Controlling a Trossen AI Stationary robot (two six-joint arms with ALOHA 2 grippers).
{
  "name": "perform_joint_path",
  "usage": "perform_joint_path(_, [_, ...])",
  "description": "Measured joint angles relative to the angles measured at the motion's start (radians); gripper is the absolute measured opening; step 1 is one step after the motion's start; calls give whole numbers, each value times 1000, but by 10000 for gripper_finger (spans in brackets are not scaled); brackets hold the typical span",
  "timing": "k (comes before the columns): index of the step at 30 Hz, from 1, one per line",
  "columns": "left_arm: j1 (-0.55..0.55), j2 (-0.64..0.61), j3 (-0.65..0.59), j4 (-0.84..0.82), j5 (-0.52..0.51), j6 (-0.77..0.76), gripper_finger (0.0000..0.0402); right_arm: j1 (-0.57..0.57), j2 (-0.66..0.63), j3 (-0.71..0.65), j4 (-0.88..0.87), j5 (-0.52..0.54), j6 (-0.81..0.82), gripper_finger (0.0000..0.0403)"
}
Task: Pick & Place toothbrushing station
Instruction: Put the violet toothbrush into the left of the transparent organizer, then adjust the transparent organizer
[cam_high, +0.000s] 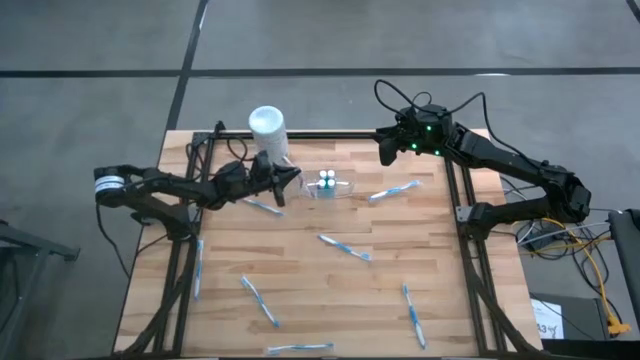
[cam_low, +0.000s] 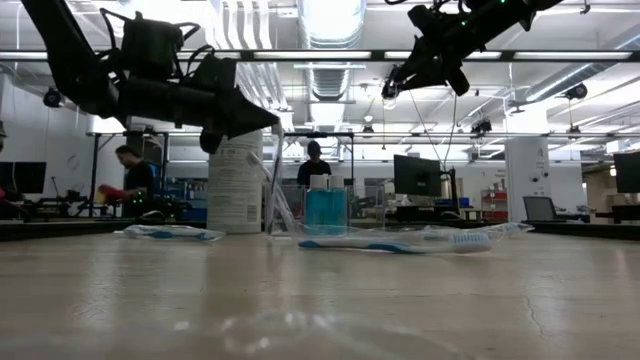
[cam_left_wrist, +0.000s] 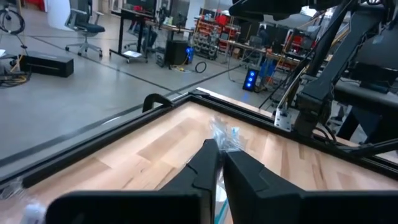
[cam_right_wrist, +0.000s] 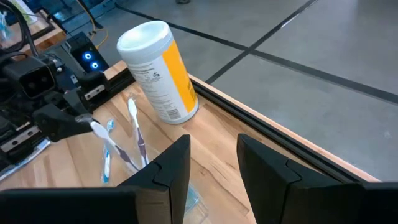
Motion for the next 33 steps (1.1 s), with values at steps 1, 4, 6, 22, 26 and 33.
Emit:
perform_joint_path(1, [0, 0, -1, 2, 0, -1, 27, 0, 0, 0, 0, 0, 0, 128])
perform_joint_path(4, [0, 1, 1, 10, 0, 2, 48, 0, 0, 0, 0, 0, 0, 128])
perform_joint_path(6, [0, 0, 2, 15, 0, 6, 72, 0, 0, 0, 0, 0, 0, 128])
perform_joint_path(22, [0, -83, -1, 47, 54, 111, 238, 0, 0, 0, 0, 0, 0, 128])
perform_joint_path(26, [0, -154, -1, 51, 51, 174, 235, 0, 0, 0, 0, 0, 0, 128])
perform_joint_path(33, [1, -302, 58, -266, 45, 140, 234, 0, 0, 0, 0, 0, 0, 128])
